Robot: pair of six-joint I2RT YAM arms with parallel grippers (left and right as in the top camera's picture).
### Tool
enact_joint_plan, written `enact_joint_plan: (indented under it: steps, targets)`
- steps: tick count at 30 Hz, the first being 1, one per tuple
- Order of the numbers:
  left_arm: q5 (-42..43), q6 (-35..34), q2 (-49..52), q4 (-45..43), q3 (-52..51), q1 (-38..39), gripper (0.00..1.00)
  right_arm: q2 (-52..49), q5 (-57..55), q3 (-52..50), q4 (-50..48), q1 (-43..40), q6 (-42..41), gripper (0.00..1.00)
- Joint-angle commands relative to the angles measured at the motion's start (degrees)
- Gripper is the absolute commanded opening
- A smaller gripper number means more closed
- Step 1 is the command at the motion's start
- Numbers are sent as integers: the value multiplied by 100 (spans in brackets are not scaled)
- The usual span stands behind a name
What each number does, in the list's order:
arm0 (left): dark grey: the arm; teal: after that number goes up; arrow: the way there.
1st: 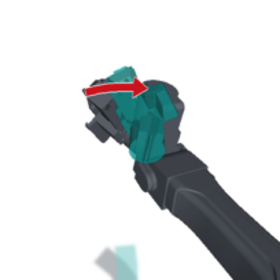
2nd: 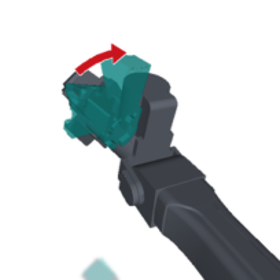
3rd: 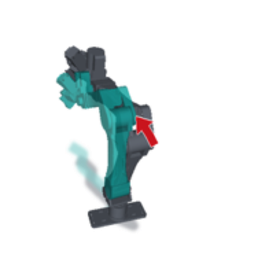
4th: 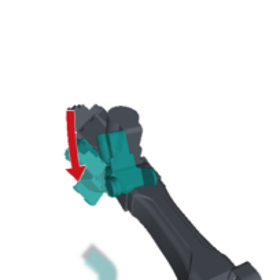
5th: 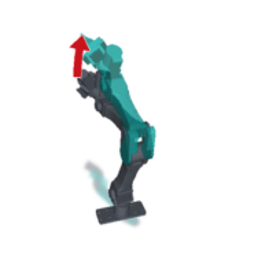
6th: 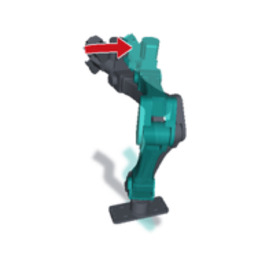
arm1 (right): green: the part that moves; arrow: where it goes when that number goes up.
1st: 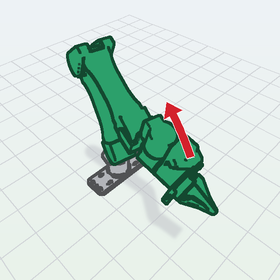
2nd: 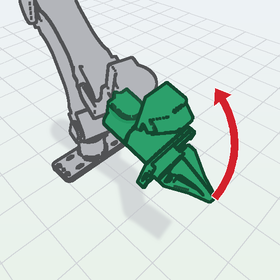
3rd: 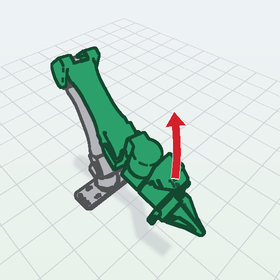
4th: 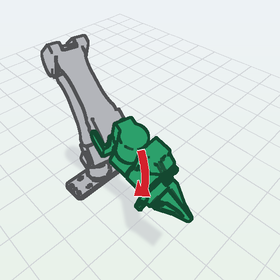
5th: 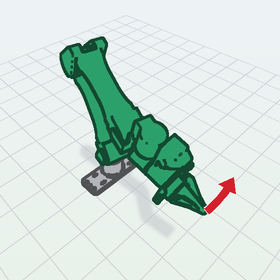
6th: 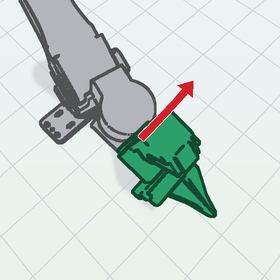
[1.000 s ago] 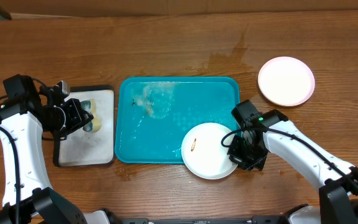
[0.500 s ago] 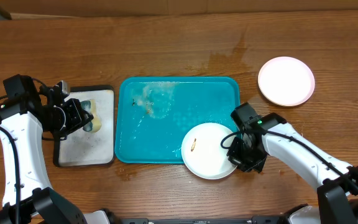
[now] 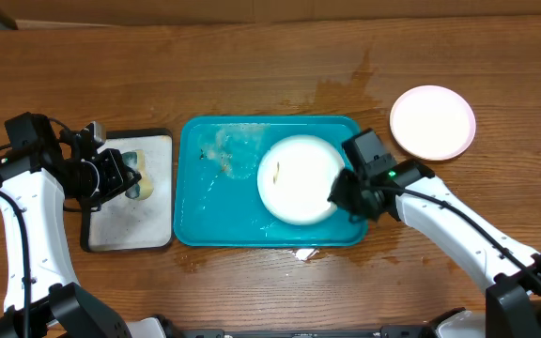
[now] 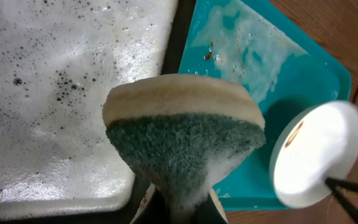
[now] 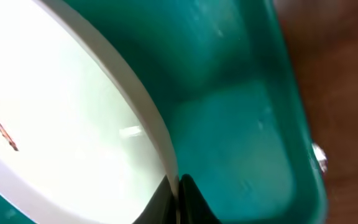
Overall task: Clean dirty plates on tray and stack at the side
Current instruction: 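Grip the white plate rim and tilt it up with the right gripper, then hold the raised white plate on the teal tray with the right gripper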
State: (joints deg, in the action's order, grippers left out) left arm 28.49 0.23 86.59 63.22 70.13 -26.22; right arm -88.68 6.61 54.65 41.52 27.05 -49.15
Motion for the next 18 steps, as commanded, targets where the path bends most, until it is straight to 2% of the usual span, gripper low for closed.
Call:
enact_joint_plan:
  steps: [1, 11, 18]
  targets:
    - [4, 87, 17, 4, 31, 44, 4, -52, -815, 131, -590, 33, 385, 4]
    - [4, 87, 15, -9, 31, 44, 4, -122, -756, 118, -756, 35, 476, 4]
    - [-17, 90, 17, -2, 31, 44, 4, -205, -459, 105, -741, 164, 876, 4]
